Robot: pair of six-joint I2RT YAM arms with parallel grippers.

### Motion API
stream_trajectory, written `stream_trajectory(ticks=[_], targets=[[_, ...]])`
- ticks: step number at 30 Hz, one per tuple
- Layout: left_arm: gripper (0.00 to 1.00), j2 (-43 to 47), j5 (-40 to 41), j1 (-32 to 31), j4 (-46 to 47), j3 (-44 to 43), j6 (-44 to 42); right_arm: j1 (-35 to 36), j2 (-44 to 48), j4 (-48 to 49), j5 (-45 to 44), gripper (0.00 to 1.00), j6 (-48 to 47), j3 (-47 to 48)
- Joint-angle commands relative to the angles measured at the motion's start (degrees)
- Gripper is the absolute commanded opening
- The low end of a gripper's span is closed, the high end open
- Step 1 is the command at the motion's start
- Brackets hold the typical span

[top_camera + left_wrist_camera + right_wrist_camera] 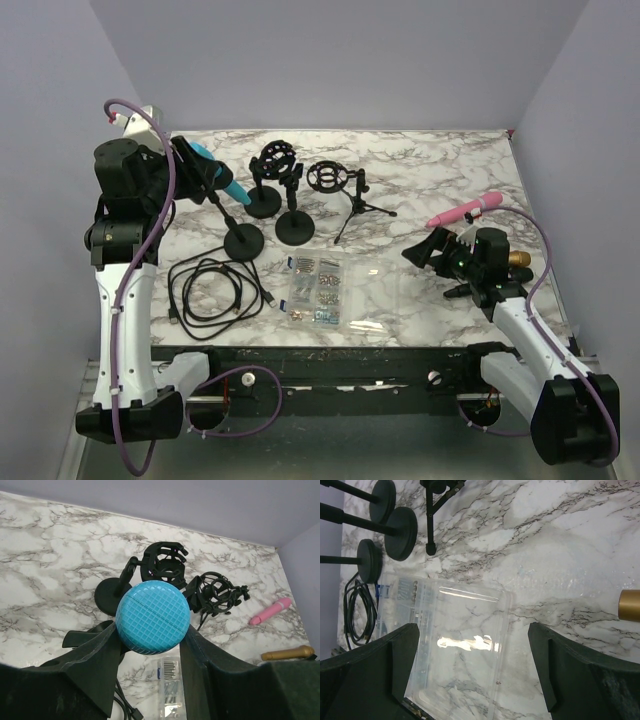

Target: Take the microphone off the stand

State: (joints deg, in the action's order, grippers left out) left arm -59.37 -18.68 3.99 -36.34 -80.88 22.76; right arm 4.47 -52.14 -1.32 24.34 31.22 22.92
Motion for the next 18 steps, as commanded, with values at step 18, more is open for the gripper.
stream_trajectory(ticks=[18], targets=[[0.0,-5.92,9.34,-2.55,4.47,-13.5,-7.63,-0.16,-1.66,1.41,0.09,1.0,-1.79,1.78]])
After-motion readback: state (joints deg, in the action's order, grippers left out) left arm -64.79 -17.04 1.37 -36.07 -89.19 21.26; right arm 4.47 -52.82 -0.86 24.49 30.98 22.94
